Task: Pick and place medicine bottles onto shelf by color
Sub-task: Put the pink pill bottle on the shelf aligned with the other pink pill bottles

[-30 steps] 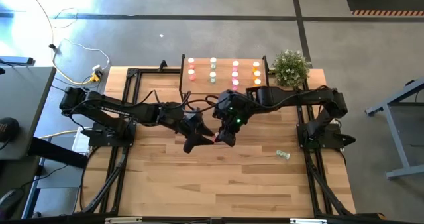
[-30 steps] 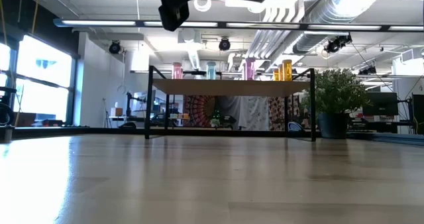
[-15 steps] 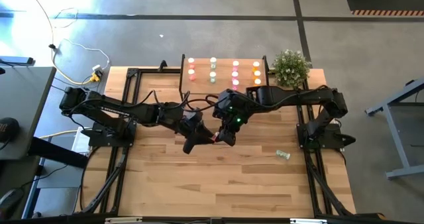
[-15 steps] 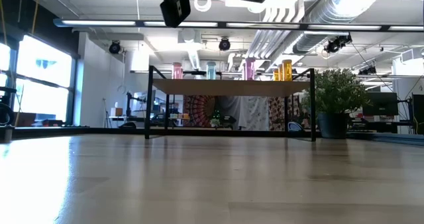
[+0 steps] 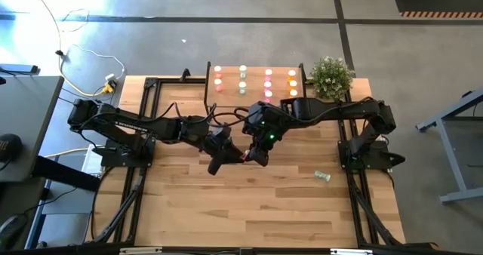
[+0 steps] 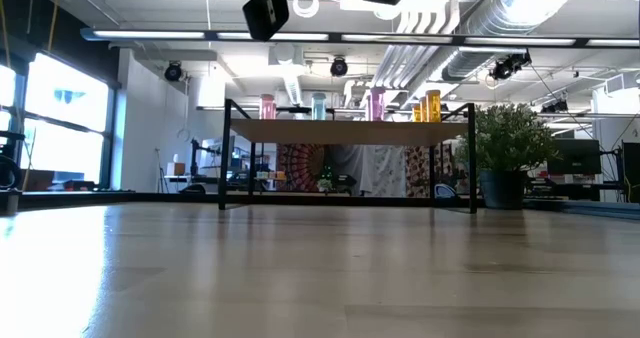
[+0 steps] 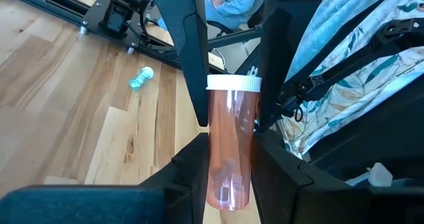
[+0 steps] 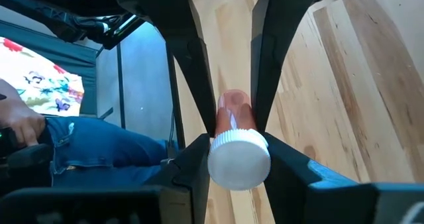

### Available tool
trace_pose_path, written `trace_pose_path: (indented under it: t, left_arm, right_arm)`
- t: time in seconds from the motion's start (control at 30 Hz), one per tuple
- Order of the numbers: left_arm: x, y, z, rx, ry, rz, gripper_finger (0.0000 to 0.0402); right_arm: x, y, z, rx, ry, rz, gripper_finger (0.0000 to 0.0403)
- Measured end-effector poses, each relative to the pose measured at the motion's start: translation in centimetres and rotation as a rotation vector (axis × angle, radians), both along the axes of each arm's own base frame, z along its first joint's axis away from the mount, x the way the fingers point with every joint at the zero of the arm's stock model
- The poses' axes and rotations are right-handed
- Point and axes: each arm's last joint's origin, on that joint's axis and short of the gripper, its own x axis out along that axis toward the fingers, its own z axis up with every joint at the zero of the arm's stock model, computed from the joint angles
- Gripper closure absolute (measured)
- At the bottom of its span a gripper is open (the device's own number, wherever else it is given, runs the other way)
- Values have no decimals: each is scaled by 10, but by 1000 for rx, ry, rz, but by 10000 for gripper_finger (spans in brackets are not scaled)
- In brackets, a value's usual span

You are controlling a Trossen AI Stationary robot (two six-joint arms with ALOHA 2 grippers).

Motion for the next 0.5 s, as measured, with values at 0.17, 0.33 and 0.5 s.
trace_pose_path:
  t: [0.17, 0.33, 0.5]
  left_arm:
    - [0, 0, 0, -1, 1, -3, 311]
    - [0, 0, 0, 8, 1, -15, 311]
    - [-1, 1, 1, 44, -2, 28, 311]
  right_arm:
    - [0, -1, 0, -26, -8, -1, 280]
    - [1, -4, 0, -56, -12, -34, 235]
    - [0, -19, 3, 24, -7, -62, 206]
